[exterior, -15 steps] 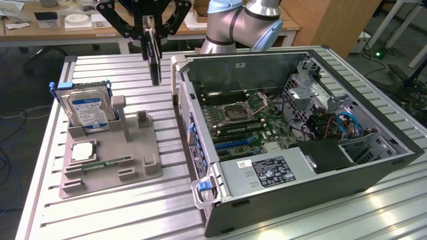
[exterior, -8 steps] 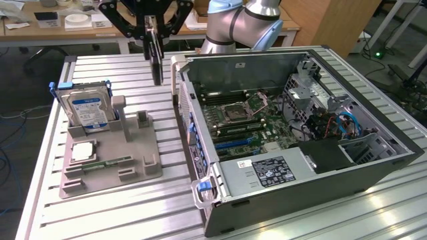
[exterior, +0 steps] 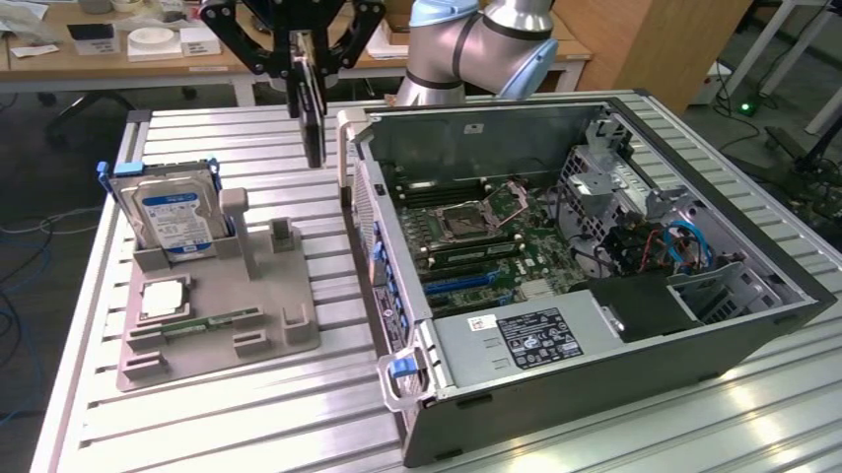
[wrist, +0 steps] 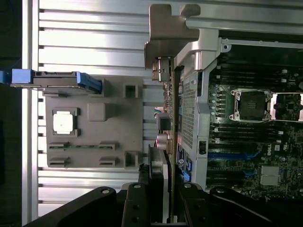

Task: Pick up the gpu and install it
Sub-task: 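Pick up the gpu and move the gpu toward the slot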

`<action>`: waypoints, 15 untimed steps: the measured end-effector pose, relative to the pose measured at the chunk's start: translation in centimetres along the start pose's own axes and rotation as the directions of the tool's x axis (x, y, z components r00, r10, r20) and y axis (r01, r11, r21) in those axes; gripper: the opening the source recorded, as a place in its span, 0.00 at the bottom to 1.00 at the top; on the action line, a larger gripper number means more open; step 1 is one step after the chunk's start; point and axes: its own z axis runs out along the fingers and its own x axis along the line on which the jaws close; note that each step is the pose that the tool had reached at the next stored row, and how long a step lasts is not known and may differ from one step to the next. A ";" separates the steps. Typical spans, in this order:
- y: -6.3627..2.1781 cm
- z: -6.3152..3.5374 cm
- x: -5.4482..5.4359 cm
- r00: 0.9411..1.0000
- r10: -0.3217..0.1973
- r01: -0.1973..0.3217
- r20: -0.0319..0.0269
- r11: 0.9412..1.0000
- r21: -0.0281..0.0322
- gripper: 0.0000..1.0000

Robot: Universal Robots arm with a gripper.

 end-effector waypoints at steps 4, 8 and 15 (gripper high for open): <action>0.00 0.00 -0.2 1.000 0.000 0.000 0.000 1.000 0.000 0.28; -0.01 0.00 -0.4 1.000 0.000 0.000 0.000 1.000 0.000 0.28; -0.01 0.01 -0.8 1.000 0.000 0.000 0.000 1.000 0.000 0.28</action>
